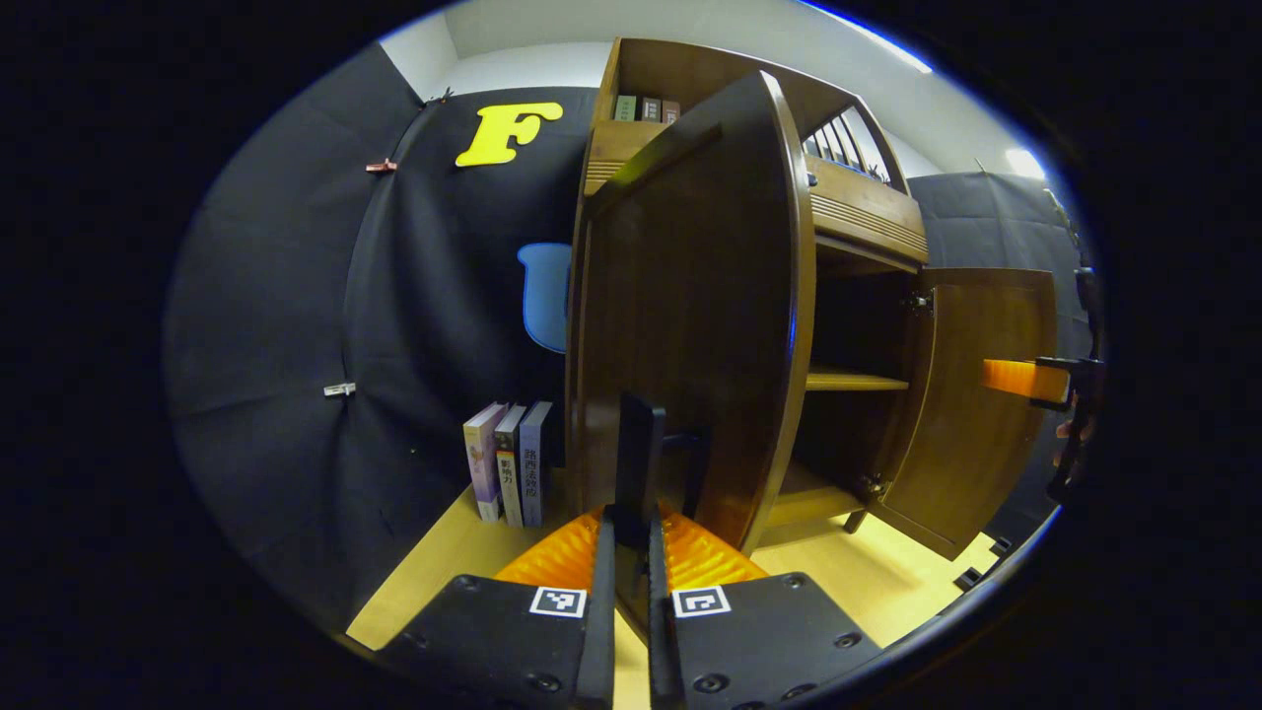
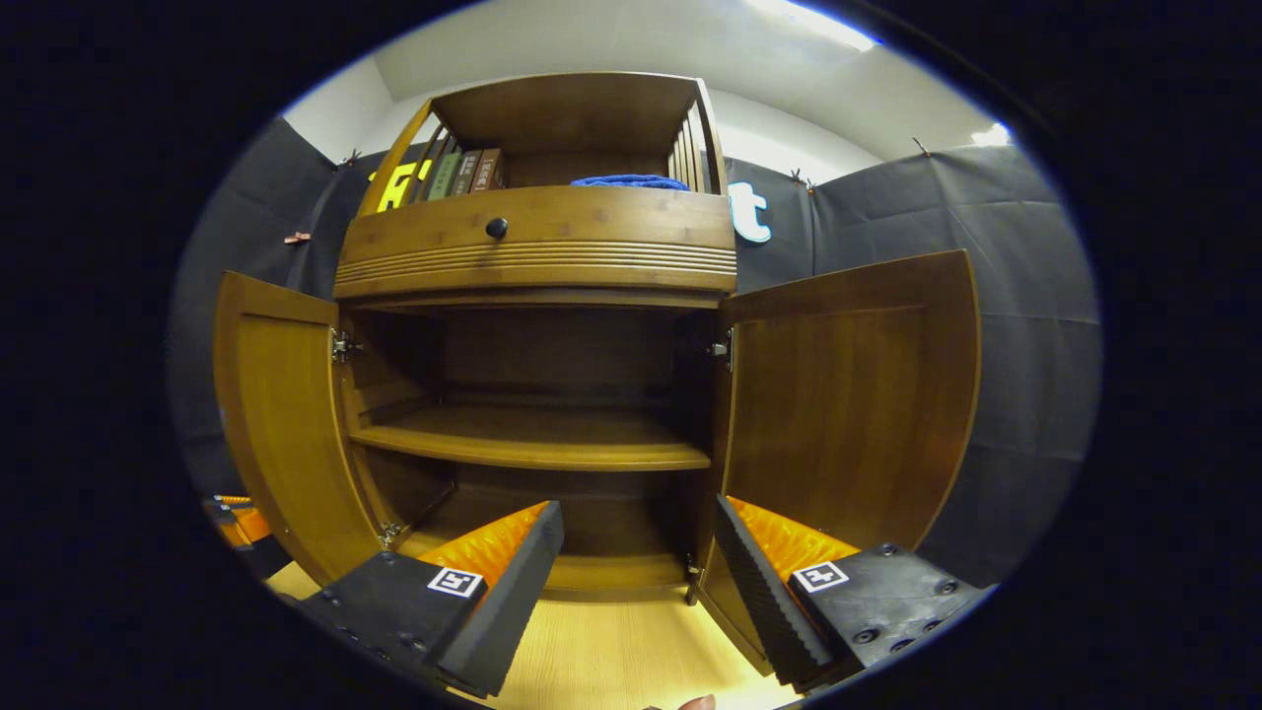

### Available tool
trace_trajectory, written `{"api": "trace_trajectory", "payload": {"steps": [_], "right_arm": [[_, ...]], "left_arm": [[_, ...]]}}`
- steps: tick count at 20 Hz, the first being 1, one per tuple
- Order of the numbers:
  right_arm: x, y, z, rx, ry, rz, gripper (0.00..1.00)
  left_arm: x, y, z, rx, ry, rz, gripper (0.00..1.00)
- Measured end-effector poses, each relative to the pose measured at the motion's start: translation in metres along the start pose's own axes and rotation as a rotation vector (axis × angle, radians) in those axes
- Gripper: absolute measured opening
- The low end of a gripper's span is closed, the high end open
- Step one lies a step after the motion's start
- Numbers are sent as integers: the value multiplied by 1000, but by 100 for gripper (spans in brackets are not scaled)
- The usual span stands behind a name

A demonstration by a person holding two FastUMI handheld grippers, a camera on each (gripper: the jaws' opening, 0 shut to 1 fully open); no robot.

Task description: Open the right door of the double-door shoe cabinet with the right hand, and open the left door with the left hand.

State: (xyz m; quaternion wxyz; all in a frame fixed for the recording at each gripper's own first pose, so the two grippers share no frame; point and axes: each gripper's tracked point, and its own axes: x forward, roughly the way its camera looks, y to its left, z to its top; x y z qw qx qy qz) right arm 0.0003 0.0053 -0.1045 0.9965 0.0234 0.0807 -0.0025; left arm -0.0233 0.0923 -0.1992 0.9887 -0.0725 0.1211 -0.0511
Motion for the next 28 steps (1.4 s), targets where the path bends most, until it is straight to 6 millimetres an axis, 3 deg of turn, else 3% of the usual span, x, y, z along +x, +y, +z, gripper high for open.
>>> {"api": "trace_trajectory", "payload": {"steps": [1,5,9,11,15,21,25,28], "right_arm": [[5,2,-1,6,9,-7,98],[20,13,-4,52,47,-11,98],[24,29,-9,42,82,9,98],[24,40,-14,20,101,24,98],[18,52,-9,-4,95,38,98],[16,55,-5,-7,87,43,96],[8,58,-2,2,83,55,98],[2,62,1,5,78,65,98]], "left_arm": [[-1,4,2,1,-12,2,17],[-2,28,2,20,-25,37,15],[-3,60,4,-14,-37,71,13],[-4,67,3,-18,-38,47,8],[-13,67,8,17,-45,22,15],[-58,52,24,-86,-76,-5,11],[-89,42,58,-124,-157,-18,27],[-109,28,93,-101,-237,-44,53]]}}
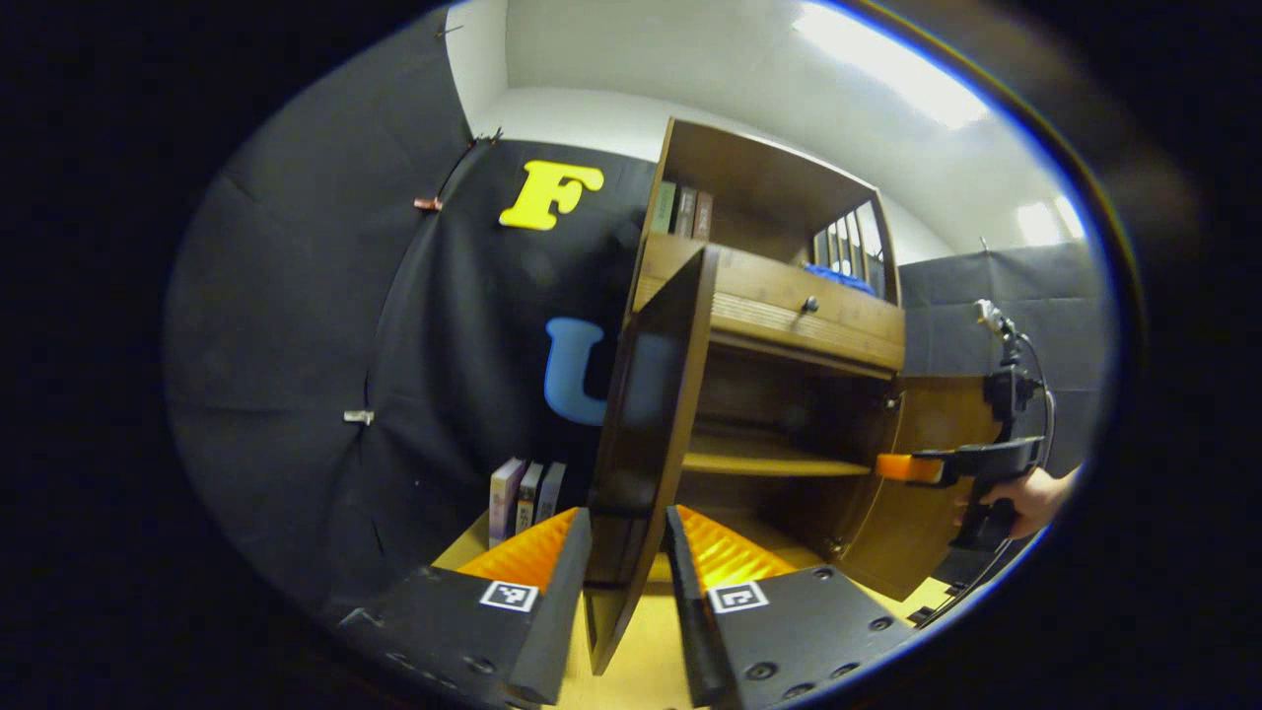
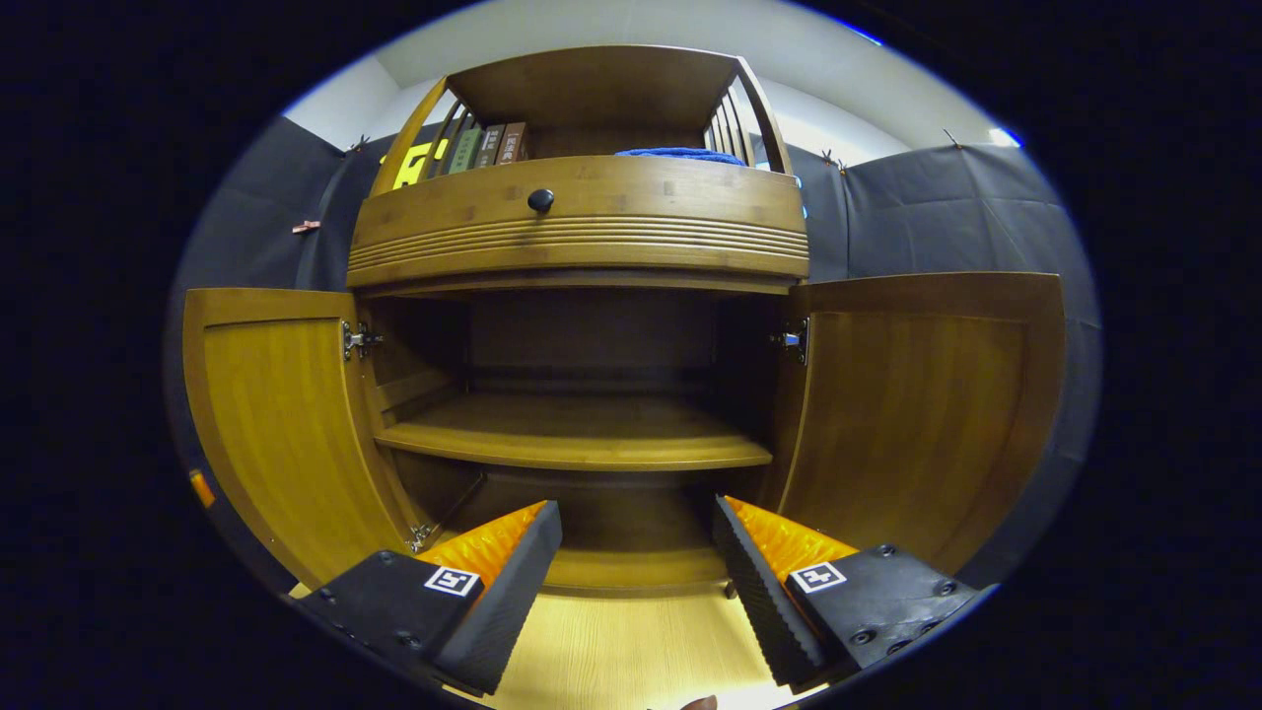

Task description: Open the right door of the double-door shoe cabinet with the right hand, and open the left door with the left hand.

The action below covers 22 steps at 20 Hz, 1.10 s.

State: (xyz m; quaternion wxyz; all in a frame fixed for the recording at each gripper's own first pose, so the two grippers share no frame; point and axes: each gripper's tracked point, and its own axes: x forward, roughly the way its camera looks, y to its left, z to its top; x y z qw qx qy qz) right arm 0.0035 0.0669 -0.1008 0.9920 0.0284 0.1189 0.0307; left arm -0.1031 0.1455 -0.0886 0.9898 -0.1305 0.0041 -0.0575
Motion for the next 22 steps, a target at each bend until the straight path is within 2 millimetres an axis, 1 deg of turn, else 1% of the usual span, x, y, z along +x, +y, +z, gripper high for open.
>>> {"api": "trace_trajectory", "payload": {"steps": [1,3,4,5,7,8,9,10,11,14,18,19,20,21,22], "right_arm": [[-4,2,4,13,-10,2,96],[-14,7,12,39,-31,3,96],[-19,9,17,47,-40,4,98],[-25,11,21,54,-49,3,98],[-36,17,29,78,-54,8,98],[-40,19,30,87,-45,12,100],[-46,21,30,94,-42,14,95],[-50,22,33,101,-45,16,98],[-52,22,35,104,-50,14,98],[-56,19,39,106,-52,13,98],[-59,16,35,119,-40,16,96],[-60,16,34,119,-40,18,92],[-61,16,35,114,-43,21,96],[-61,16,35,109,-47,23,92],[-62,16,36,103,-51,25,96]], "left_arm": [[-1,-6,10,9,-15,-7,62],[0,-18,20,43,-24,-24,78],[2,-24,25,66,-25,-31,86],[4,-32,28,85,-24,-37,94],[12,-44,29,109,-4,-31,96],[18,-48,25,111,17,-25,93],[24,-53,22,110,41,-21,95],[31,-59,17,112,59,-26,96],[34,-67,14,119,75,-34,95],[39,-89,12,167,85,-63,95],[43,-114,4,173,108,-98,95],[42,-118,2,174,113,-102,95],[42,-120,0,180,119,-105,95],[42,-122,-1,188,120,-106,95],[42,-123,-2,193,121,-108,93]]}}
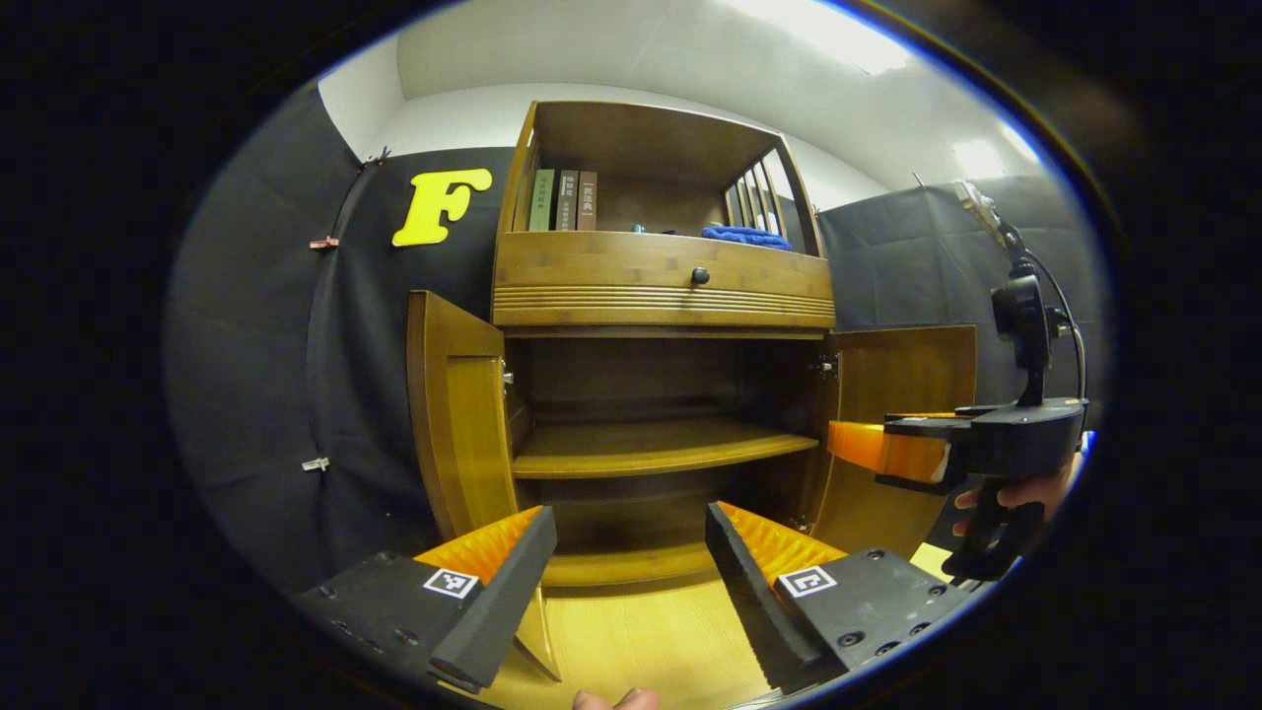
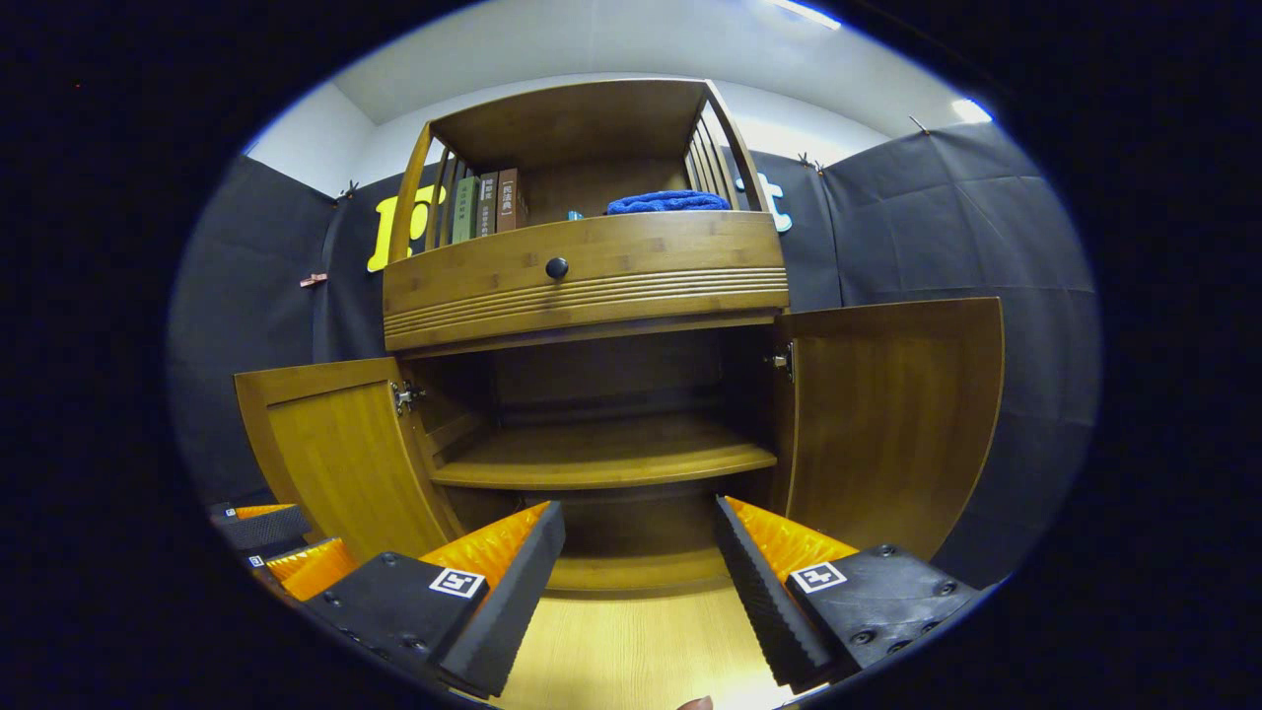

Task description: Open the right door of the double-door shoe cabinet with the right hand, and open the left door with the left hand.

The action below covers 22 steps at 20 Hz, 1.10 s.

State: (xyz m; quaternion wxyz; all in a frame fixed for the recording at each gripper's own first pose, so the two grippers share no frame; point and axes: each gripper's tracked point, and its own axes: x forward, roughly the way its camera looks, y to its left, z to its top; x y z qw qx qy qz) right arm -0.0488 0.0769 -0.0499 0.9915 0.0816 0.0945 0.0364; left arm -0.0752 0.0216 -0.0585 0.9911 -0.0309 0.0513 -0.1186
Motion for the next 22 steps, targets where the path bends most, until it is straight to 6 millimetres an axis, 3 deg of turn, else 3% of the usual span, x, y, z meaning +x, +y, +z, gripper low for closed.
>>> {"api": "trace_trajectory", "payload": {"steps": [1,5,6,11,12,16,17,18,20,22], "right_arm": [[0,1,1,-4,-4,3,92],[-1,4,3,-11,-14,12,92],[-1,4,2,-14,-13,14,96],[0,11,-3,-20,-2,27,96],[1,12,-3,-24,-1,31,92],[3,16,-2,-19,0,37,100],[4,16,-2,-16,-5,37,100],[4,16,-1,-14,-5,36,92],[5,17,-4,-13,-3,35,100],[7,17,-8,-9,5,33,96]], "left_arm": [[0,-2,0,-1,0,-2,93],[0,1,-1,-23,5,2,93],[-1,4,-1,-20,6,8,95],[-2,11,-6,-36,13,22,95],[-3,13,-6,-35,15,24,95],[-1,14,-7,-39,19,24,95],[-1,14,-6,-38,17,23,95],[-1,15,-5,-35,15,23,95],[1,16,-6,-26,16,26,95],[2,17,-7,-25,21,26,95]]}}
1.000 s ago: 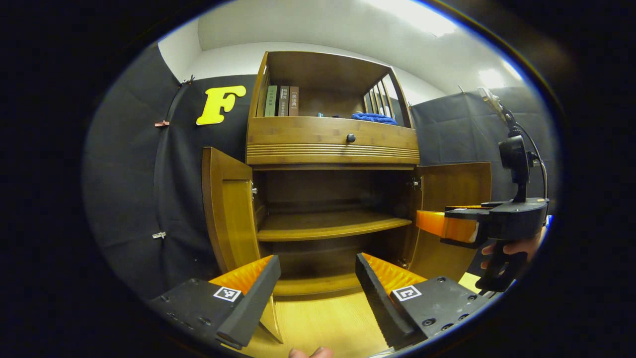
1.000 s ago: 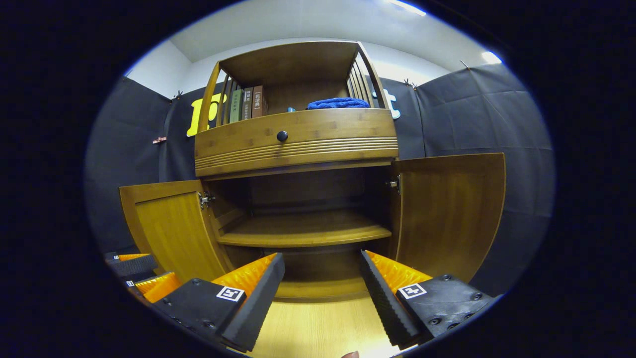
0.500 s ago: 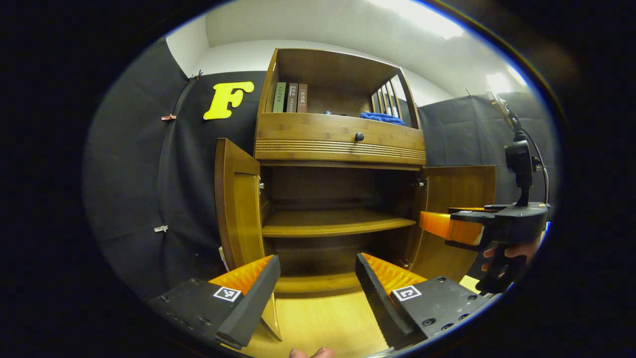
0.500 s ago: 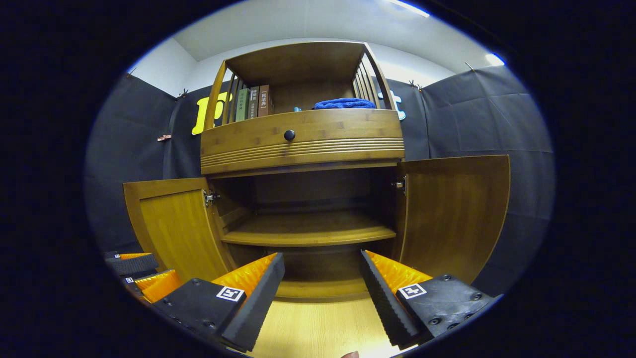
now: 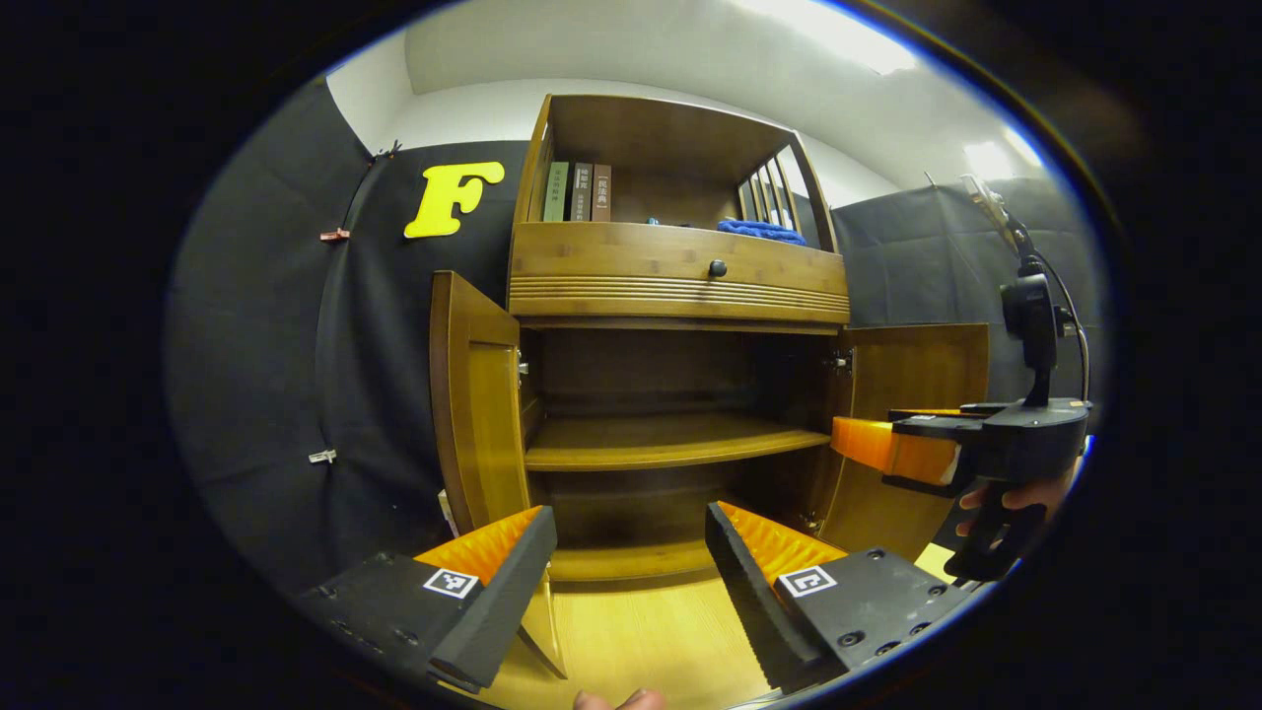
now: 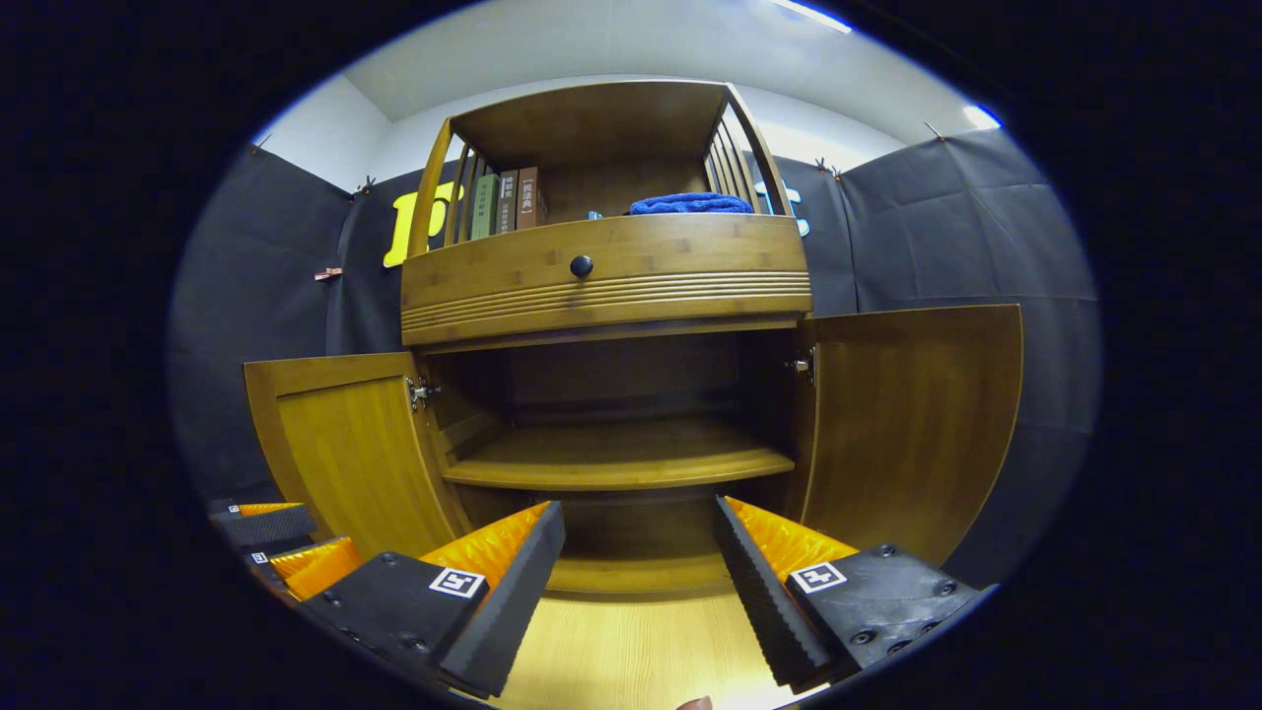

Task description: Open the right door of the double-door shoe cabinet with the right hand, and open the left door with the left hand.

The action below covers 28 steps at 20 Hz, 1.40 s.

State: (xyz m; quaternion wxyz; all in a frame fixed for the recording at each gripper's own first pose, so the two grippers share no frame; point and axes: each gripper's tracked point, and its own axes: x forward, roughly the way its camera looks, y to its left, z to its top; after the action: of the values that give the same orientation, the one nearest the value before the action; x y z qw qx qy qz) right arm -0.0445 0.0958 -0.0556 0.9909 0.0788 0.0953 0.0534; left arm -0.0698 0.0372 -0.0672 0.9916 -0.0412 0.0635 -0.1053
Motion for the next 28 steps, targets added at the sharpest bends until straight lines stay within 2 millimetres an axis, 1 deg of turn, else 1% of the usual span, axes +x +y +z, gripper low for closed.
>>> {"api": "trace_trajectory", "payload": {"steps": [4,5,6,8,9,13,19,20,21,28], "right_arm": [[1,-1,0,4,-4,-5,96],[2,-1,1,4,-7,-6,92],[4,0,1,5,-8,-6,92],[5,0,0,5,-4,-4,100],[6,1,-1,5,-3,-3,100],[6,2,-1,8,-2,0,92],[6,-1,5,13,-11,-5,96],[5,-3,5,13,-11,-8,100],[4,-4,4,12,-11,-10,96],[1,-9,6,13,-20,-37,96]], "left_arm": [[2,1,0,5,-3,-4,95],[2,1,2,7,-4,-4,95],[3,1,1,9,-3,-3,95],[4,1,1,11,-2,-4,95],[4,1,1,12,-3,-4,95],[4,-1,2,22,-3,-4,95],[3,-8,3,33,-4,-16,95],[3,-10,3,35,-4,-19,95],[3,-12,3,39,-4,-23,95],[1,-19,4,68,-12,-36,95]]}}
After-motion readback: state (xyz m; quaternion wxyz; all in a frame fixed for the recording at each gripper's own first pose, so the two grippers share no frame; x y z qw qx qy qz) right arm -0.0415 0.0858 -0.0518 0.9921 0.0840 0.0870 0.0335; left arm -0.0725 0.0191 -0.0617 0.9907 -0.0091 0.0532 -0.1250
